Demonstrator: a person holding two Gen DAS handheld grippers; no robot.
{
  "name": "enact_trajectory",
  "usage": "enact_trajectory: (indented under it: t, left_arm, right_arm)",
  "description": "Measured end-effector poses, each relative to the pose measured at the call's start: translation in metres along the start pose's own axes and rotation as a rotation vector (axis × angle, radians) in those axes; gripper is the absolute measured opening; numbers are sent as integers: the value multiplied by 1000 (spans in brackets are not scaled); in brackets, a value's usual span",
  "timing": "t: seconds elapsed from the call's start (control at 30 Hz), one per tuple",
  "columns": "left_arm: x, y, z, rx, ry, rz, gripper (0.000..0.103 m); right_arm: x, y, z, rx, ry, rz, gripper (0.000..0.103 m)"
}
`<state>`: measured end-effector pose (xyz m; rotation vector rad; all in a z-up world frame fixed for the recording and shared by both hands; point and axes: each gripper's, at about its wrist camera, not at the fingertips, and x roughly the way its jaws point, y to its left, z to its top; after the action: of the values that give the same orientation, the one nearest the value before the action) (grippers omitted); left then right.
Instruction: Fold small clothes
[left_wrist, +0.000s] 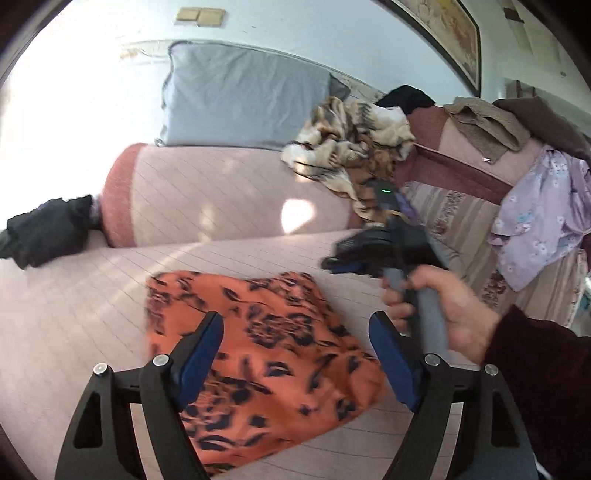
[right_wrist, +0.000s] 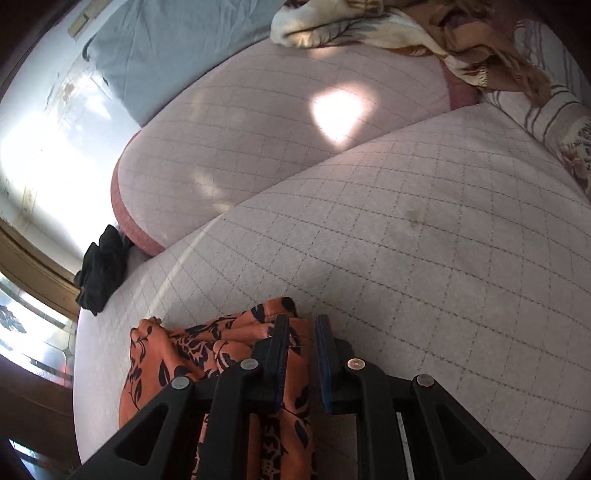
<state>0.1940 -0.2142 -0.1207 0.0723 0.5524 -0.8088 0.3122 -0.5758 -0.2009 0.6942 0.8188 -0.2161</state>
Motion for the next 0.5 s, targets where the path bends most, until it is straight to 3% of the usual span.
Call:
enact_trajectory:
  t: [0.1, 0.2, 0.33, 0.43, 0.5]
  left_arm:
    - [11, 36, -6, -29, 84, 201, 83]
    - [23, 66, -20, -106, 188, 288, 83]
    - [17, 84, -35, -147, 245, 316, 83]
    - [22, 84, -44, -110, 302, 326, 83]
    - [27, 82, -55, -82, 352, 321, 83]
  right_arm:
    - [-28, 9, -14, -52, 3, 77, 16]
    - [-44, 34, -38, -128, 65, 142, 16]
    - [-53, 77, -79, -244, 145, 169, 16]
    - [-54, 101, -112, -316, 198, 184, 16]
    - [-49, 105, -135, -366, 248, 142, 16]
